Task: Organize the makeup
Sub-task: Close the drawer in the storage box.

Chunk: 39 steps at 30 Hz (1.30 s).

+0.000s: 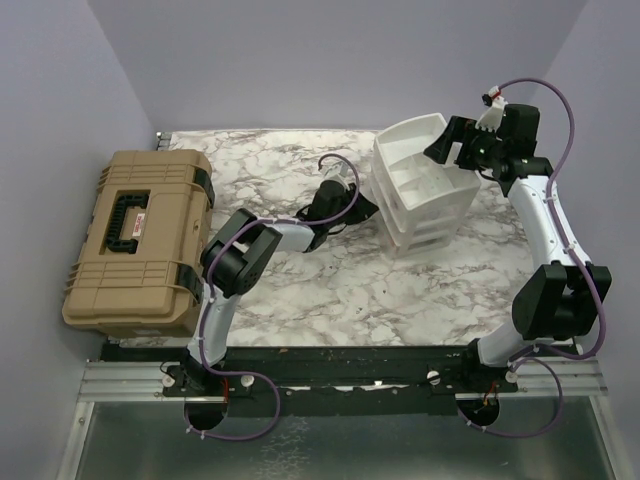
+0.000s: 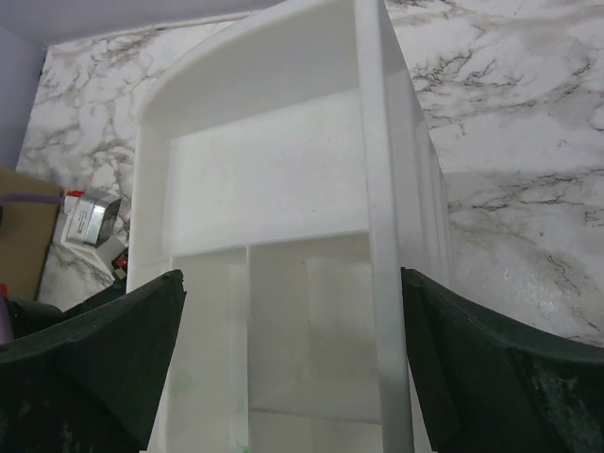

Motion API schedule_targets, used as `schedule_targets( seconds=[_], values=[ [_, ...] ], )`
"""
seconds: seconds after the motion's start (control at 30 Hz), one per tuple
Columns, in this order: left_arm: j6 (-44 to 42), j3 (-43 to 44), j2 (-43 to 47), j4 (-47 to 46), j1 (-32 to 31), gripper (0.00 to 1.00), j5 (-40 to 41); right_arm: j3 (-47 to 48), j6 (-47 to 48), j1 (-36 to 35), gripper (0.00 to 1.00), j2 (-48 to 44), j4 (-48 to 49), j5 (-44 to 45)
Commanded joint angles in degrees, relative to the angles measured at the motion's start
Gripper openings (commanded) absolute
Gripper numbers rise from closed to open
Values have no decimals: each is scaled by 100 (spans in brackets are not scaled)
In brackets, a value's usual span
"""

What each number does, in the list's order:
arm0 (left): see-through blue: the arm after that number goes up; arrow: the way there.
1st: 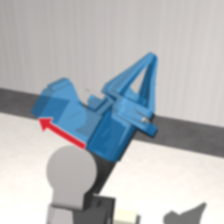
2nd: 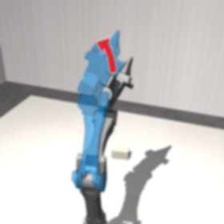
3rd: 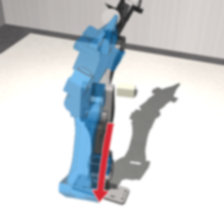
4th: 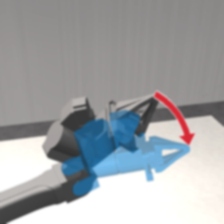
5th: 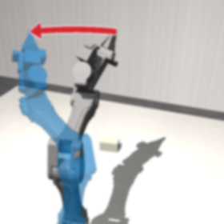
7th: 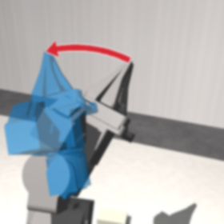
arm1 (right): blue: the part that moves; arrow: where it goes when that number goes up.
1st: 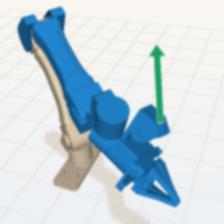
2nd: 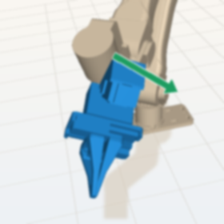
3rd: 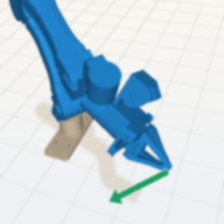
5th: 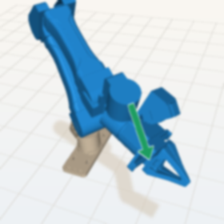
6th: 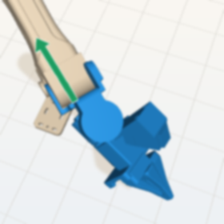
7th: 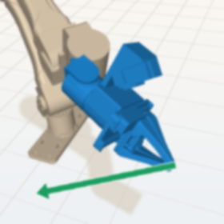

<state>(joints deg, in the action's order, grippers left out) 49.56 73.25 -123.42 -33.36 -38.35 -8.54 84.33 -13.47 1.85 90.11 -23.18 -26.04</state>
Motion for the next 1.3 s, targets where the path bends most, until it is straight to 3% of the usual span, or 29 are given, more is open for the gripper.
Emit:
schedule_targets(
  seconds=[0.0,0.23,0.4,0.47,0.53,0.63,1.07,1.27],
  values=[
    [247,-235,66,-798,-254,20,-246,-272,-302,-220,99,217,-248,-579],
    [1,-1078,795,-1187,-163,21,652,-172,-298,-220,99,257,-305,-186],
    [50,-1267,853,-1317,-150,23,810,-111,-275,-220,99,301,-329,-219],
    [230,-1278,765,-1212,-138,16,969,-114,-262,-220,99,291,-326,-271],
    [406,-1372,706,-1057,-129,1,1186,-124,-254,-220,99,281,-325,-335],
    [683,-1575,671,-1009,-142,0,1565,-87,-179,-220,99,318,-402,-496],
    [719,60,-525,-891,-299,0,172,-202,-238,-135,99,253,-266,-738],
    [516,-157,-244,-777,-270,0,361,-60,-228,-131,100,320,-319,-511]
  ],
)
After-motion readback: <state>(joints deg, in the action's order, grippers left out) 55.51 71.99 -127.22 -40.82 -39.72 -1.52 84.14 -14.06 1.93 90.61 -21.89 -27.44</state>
